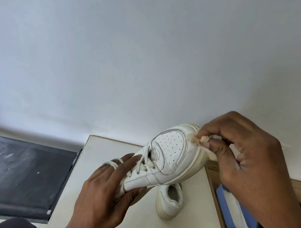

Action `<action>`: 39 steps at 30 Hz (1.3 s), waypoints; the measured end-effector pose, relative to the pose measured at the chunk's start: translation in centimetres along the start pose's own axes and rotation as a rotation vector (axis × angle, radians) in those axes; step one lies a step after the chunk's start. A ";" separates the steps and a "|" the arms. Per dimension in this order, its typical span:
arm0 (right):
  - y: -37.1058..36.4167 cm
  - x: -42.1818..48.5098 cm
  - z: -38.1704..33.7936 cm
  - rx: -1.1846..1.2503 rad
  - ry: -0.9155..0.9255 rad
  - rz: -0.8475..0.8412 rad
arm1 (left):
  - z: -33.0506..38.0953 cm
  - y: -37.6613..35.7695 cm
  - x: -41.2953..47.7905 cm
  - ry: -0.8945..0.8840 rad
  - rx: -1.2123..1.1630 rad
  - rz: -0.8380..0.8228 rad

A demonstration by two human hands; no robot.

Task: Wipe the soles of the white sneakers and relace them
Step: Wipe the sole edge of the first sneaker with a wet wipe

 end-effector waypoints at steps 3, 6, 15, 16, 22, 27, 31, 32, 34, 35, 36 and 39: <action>0.0 0.3 1.8 -0.046 -0.090 0.044 | 0.1 -0.3 -0.2 -0.050 -0.003 0.004; 0.6 0.4 2.0 -0.005 -0.039 0.012 | 0.5 -0.4 0.0 -0.073 -0.027 0.037; 1.5 1.0 1.9 0.201 0.038 -0.205 | 0.5 -0.4 0.2 -0.090 -0.037 0.065; 1.2 1.0 2.3 0.197 -0.013 -0.193 | 0.7 -0.5 0.2 -0.101 -0.032 0.063; -0.3 1.1 3.9 0.305 -0.202 -0.220 | 1.2 -1.5 -0.1 -0.127 -0.068 0.078; 1.3 1.0 3.6 0.300 -0.056 -0.298 | 0.4 -1.8 -0.3 -0.154 -0.052 0.041; 1.8 0.7 3.1 0.351 0.021 -0.363 | 0.5 -1.3 -0.3 -0.096 -0.047 0.032; 1.7 0.6 3.1 0.336 0.004 -0.360 | 0.6 -1.3 -0.3 -0.084 -0.041 0.026; 1.1 0.5 3.1 0.292 -0.100 -0.286 | 0.6 -1.3 -0.3 -0.059 -0.038 0.007; 0.7 0.4 3.1 0.259 -0.154 -0.233 | 0.5 -1.3 -0.4 -0.048 -0.040 0.001; 0.3 0.3 3.0 0.225 -0.196 -0.191 | 0.4 -1.4 -0.5 -0.037 -0.040 -0.001; -0.7 -0.2 3.1 0.224 -0.308 -0.140 | 0.2 -1.3 -0.5 -0.027 -0.031 0.004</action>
Point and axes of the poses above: each hand's wrist, its own x-axis towards the middle knuckle, its own y-axis out of the back of the hand, z = x × y, the point moved 2 cm from there along x, towards the middle knuckle, and after that the axes turned 7 degrees about -x, right-handed, at the moved point
